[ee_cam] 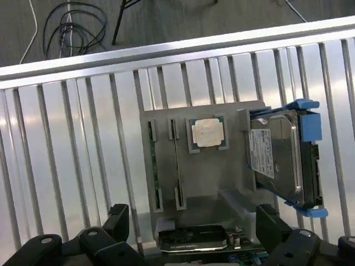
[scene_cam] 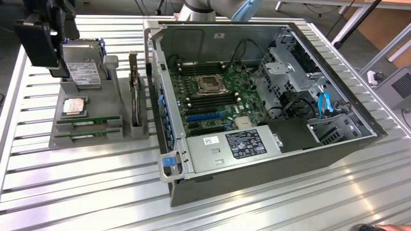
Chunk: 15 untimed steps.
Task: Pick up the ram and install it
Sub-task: 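Pick up the ram and move it above insertion slot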
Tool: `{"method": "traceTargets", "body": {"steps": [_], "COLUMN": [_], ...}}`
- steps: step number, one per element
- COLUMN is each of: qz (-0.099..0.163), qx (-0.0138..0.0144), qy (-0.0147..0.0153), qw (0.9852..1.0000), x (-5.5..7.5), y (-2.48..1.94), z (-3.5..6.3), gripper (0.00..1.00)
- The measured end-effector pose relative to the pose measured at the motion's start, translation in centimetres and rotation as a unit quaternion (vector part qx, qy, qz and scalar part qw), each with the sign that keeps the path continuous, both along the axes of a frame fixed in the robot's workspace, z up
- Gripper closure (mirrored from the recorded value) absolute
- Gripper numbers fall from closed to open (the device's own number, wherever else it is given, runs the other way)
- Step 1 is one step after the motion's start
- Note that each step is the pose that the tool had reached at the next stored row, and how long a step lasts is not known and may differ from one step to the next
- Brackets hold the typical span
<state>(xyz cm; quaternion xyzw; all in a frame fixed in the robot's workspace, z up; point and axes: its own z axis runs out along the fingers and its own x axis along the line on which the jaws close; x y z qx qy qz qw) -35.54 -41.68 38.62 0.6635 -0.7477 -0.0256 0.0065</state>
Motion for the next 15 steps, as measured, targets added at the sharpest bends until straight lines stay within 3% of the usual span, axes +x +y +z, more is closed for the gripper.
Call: {"method": "traceTargets", "body": {"steps": [2, 5, 10, 15], "qz": [0.033, 0.071, 0.074, 0.074], "qx": [0.0, 0.0, -0.0009, -0.0027], "qy": [0.0, 0.0001, 0.0, 0.0002], "qw": [0.9994, 0.9974, 0.9973, 0.9972], "x": [0.0, 0.0, 0.0, 0.0], "y": [0.0, 0.0, 0.0, 0.0], "z": [-0.01, -0.01, -0.14, -1.53], "gripper": [0.01, 0.01, 0.01, 0.01]}}
